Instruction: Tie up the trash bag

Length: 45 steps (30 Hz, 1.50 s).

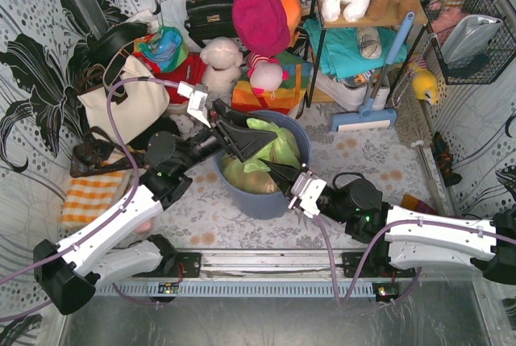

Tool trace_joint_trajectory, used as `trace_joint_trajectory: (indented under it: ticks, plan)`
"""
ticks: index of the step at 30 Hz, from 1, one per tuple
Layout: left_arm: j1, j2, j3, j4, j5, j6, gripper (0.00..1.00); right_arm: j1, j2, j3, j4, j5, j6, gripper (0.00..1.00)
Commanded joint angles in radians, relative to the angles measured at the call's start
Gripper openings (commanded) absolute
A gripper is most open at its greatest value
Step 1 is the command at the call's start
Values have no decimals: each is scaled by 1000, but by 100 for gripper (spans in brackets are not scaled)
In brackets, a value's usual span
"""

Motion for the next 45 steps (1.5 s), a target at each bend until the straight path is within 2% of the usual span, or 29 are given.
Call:
trace_joint_trajectory:
  ticks: [1, 7, 14, 21, 25, 27, 29, 31, 32, 35, 37, 39, 42, 45]
  plan:
    - [5, 15, 14, 121, 76, 16, 75, -3, -1, 19, 46, -22, 30, 0]
    - [5, 33, 98, -111, -11, 210, 75, -4, 0, 24, 43, -36, 39, 0]
    - [4, 66, 132, -151, -99, 319, 75, -4, 10, 43, 32, -45, 55, 0]
    - [5, 106, 137, -122, -48, 312, 58, -3, 11, 58, 22, -56, 94, 0]
    - [4, 109, 138, -98, -50, 301, 36, -4, 5, 67, 0, -65, 102, 0]
    - [4, 102, 143, -88, -56, 304, 31, -4, -11, 61, -13, -114, 103, 0]
    - [4, 97, 153, -84, -80, 319, 17, -4, -20, 81, -51, -124, 112, 0]
    - [5, 98, 172, -97, -107, 340, 5, -4, -18, 121, -75, -37, 174, 0]
    - [5, 103, 182, -106, -118, 355, 3, -3, -15, 146, -83, 22, 213, 0]
    - [5, 122, 227, -132, -143, 398, 1, -4, -2, 260, -186, 108, 331, 0]
    - [4, 142, 273, -158, -157, 430, 1, -7, 29, 403, -362, 130, 431, 0]
    - [5, 171, 334, -202, -166, 469, 1, -9, 76, 537, -552, 84, 511, 0]
    - [5, 205, 381, -241, -178, 507, 0, -10, 70, 548, -596, -34, 631, 0]
    - [5, 227, 355, -233, -201, 506, 0, -10, 54, 514, -658, -40, 737, 0]
